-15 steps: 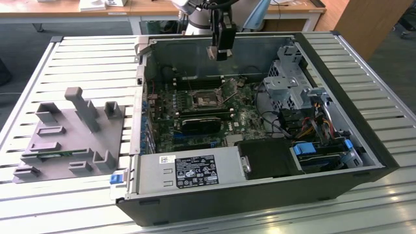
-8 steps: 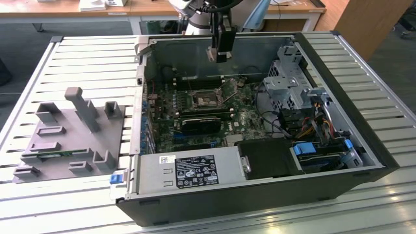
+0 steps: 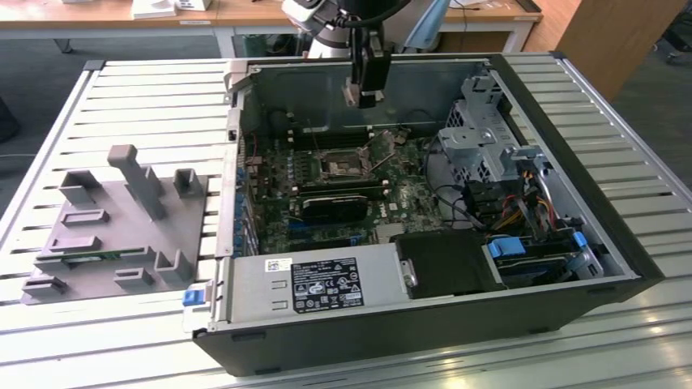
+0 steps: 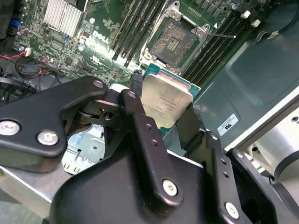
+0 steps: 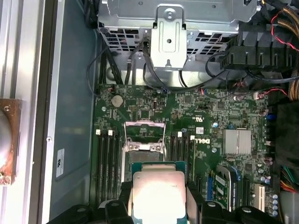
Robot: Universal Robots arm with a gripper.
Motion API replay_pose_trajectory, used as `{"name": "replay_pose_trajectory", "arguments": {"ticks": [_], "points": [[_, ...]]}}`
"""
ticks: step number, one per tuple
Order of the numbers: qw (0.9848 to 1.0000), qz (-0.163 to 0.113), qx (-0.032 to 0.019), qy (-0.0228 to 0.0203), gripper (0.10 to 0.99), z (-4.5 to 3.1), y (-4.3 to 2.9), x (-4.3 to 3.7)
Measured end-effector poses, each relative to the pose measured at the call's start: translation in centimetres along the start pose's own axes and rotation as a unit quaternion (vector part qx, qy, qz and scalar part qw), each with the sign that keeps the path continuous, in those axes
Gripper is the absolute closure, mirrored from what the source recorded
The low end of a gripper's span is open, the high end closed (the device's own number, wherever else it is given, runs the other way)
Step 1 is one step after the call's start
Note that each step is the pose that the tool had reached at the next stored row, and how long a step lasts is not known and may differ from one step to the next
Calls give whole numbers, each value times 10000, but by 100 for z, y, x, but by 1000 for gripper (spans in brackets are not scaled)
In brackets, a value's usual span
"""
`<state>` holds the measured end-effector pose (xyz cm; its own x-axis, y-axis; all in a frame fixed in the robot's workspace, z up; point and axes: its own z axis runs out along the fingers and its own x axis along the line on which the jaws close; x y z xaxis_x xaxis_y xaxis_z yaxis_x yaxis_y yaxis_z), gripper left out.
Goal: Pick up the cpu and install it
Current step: 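Place the cpu into insertion slot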
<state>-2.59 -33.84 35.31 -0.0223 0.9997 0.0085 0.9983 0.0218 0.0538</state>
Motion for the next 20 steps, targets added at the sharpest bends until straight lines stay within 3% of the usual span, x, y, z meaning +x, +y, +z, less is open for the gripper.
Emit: {"name": "replay_pose_trajectory", "arguments": {"ticks": [6, 13, 20], "points": [[10000, 0, 4, -1, 545, 65, -26, 0], [10000, 1, 12, 0, 545, 188, -83, 12], [9999, 115, 21, -7, 545, 316, -94, 47]]}}
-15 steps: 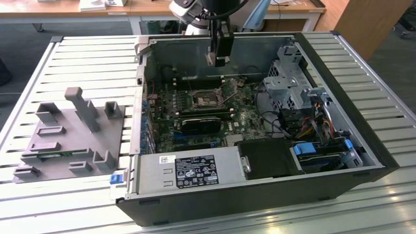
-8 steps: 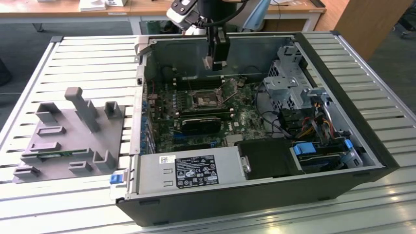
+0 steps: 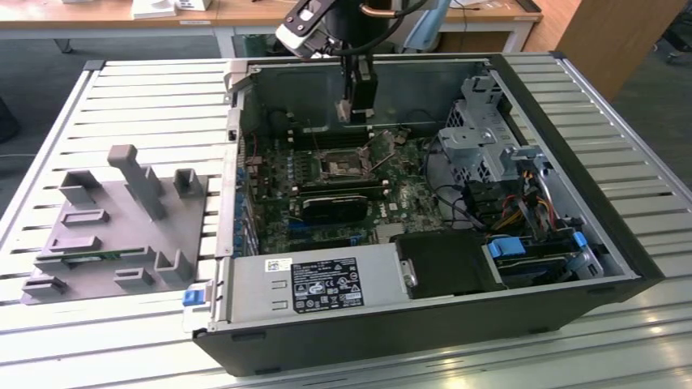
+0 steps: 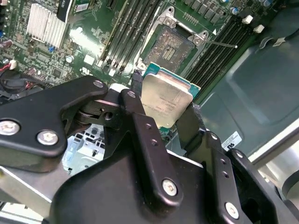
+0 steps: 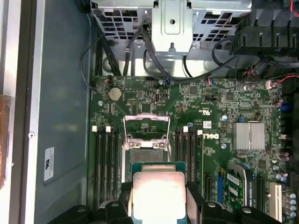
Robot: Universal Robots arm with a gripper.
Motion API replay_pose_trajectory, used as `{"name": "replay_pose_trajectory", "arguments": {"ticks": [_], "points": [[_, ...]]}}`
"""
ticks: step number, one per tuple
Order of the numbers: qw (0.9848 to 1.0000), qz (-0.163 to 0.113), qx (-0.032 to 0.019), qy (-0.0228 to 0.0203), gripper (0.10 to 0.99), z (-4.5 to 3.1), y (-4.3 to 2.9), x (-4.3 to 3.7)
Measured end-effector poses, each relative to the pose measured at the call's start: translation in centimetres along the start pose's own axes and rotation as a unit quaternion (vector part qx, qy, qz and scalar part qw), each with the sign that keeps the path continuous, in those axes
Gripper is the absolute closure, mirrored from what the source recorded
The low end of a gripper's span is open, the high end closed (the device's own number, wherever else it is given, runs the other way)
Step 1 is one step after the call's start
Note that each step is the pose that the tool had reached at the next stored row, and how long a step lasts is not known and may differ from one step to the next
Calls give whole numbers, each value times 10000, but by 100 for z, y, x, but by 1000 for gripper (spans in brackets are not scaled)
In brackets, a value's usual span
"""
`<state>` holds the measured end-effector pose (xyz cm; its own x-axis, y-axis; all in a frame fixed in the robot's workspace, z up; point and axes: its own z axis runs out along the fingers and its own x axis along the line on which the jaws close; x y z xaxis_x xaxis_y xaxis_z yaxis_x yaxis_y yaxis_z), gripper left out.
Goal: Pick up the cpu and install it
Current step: 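Place the cpu into insertion slot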
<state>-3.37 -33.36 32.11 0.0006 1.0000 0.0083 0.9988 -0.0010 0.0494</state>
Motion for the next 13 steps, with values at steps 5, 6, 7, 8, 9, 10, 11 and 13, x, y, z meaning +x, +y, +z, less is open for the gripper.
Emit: {"name": "replay_pose_trajectory", "arguments": {"ticks": [5, 6, 7, 8, 9, 10, 11, 13], "points": [[10000, 1, 0, -6, 545, 85, -30, 0], [10000, 1, -1, -5, 545, 102, -34, 0], [10000, 0, 0, -4, 545, 115, -34, 0], [10000, 0, 0, -3, 545, 130, -35, 0], [10000, 0, 0, -3, 545, 146, -36, 0], [10000, 1, 0, -2, 545, 157, -37, 1], [10000, 1, 0, -3, 545, 164, -37, 4], [10000, 0, 0, -2, 545, 180, -38, 5]]}}
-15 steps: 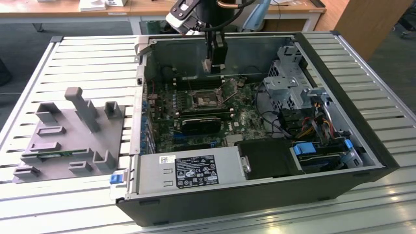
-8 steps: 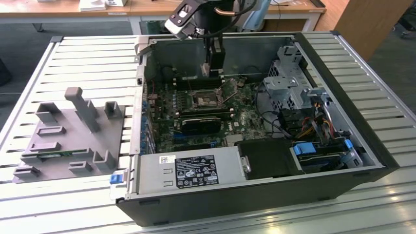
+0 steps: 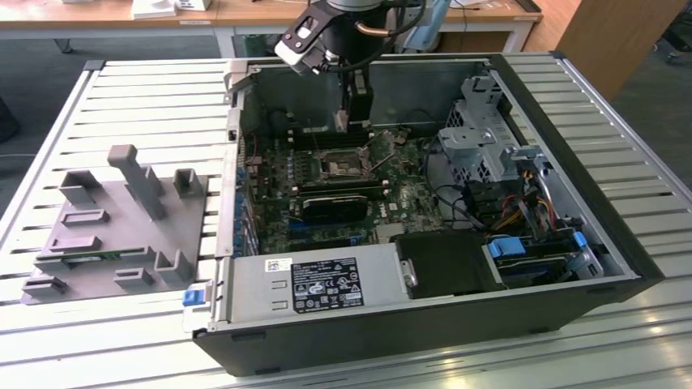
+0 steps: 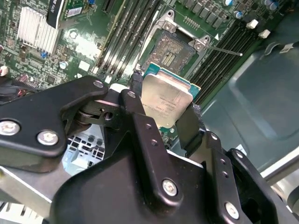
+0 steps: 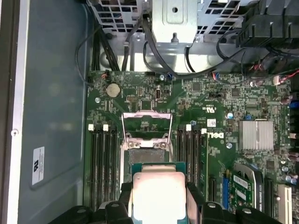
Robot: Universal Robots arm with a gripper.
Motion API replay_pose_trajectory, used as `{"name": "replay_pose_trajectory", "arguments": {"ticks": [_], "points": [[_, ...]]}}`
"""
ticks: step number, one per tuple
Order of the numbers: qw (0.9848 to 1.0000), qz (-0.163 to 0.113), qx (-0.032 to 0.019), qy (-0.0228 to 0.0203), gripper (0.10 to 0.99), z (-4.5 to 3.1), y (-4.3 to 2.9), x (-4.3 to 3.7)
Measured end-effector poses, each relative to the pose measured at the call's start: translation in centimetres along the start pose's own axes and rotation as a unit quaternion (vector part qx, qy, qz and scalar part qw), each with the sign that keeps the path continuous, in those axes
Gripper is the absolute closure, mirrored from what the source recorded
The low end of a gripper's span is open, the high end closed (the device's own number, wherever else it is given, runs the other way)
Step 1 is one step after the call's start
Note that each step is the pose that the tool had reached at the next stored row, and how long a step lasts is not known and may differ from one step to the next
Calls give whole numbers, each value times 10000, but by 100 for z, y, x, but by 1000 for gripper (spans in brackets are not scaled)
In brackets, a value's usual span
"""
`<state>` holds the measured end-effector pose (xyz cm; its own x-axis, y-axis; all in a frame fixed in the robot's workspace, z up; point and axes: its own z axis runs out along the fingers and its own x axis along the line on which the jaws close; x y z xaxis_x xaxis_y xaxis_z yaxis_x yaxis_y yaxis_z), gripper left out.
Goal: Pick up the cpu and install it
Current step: 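Place the cpu into insertion slot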
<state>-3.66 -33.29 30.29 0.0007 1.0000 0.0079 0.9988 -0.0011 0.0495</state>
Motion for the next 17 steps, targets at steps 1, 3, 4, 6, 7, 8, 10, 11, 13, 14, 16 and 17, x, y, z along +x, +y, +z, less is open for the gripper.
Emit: {"name": "replay_pose_trajectory", "arguments": {"ticks": [1, 3, 4, 6, 7, 8, 10, 11, 13, 14, 16, 17], "points": [[10000, 1, 0, 0, 545, 9, -1, 3], [10000, 1, 0, 0, 545, 30, -2, 11], [10000, 1, 0, 2, 545, 43, -2, 14], [10000, 1, 0, 32, 545, 70, -3, 15], [10000, 1, 0, 60, 545, 80, -4, 15], [10000, -1, 0, 80, 545, 96, -5, 15], [10000, -2, 0, 66, 545, 130, -7, 16], [10000, -4, 0, 39, 545, 142, -7, 18], [10000, -5, -1, 13, 545, 177, -9, 22], [10000, -5, -1, 13, 545, 195, -10, 22], [10000, -6, -1, 13, 545, 232, -12, 22], [10000, -6, -1, 13, 545, 250, -13, 22]]}}
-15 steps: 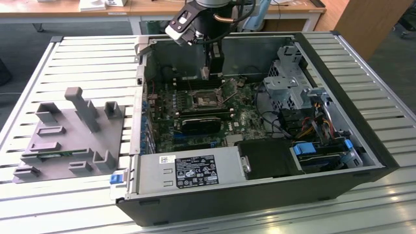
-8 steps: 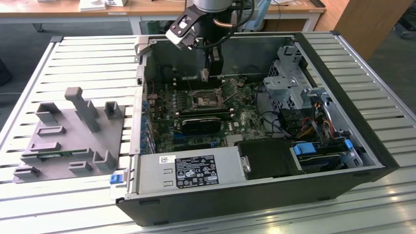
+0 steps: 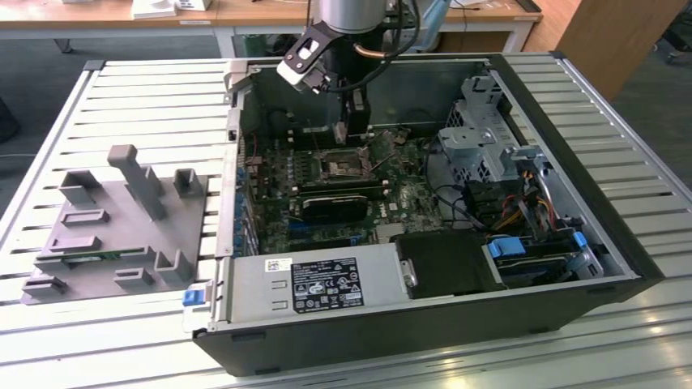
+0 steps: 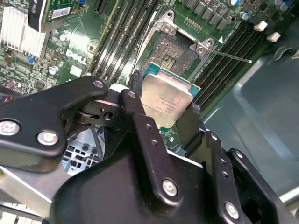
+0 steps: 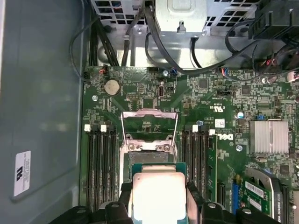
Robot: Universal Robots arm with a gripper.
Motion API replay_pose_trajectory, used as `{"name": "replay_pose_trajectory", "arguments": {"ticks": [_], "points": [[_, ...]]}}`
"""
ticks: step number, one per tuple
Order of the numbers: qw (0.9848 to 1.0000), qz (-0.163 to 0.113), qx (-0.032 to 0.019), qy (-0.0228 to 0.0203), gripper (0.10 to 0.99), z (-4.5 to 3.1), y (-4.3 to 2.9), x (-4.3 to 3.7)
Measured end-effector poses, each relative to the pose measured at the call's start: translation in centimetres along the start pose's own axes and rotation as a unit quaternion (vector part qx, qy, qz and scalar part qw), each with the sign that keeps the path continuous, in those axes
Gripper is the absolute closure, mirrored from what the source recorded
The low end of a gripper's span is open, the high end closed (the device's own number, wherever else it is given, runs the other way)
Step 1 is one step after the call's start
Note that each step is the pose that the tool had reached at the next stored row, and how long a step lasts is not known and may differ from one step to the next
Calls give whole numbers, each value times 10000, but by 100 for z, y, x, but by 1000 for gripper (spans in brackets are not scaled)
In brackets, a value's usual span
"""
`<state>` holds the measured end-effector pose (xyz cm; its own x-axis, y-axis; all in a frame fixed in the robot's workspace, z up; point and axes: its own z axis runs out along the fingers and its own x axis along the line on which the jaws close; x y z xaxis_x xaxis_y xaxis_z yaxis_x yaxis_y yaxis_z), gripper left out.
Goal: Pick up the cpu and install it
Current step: 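Place the cpu into insertion slot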
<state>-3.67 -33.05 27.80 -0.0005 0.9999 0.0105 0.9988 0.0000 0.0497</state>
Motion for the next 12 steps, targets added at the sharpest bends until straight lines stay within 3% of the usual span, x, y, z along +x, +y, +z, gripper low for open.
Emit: {"name": "replay_pose_trajectory", "arguments": {"ticks": [12], "points": [[10000, 0, 0, 0, 545, 62, -3, -1]]}}
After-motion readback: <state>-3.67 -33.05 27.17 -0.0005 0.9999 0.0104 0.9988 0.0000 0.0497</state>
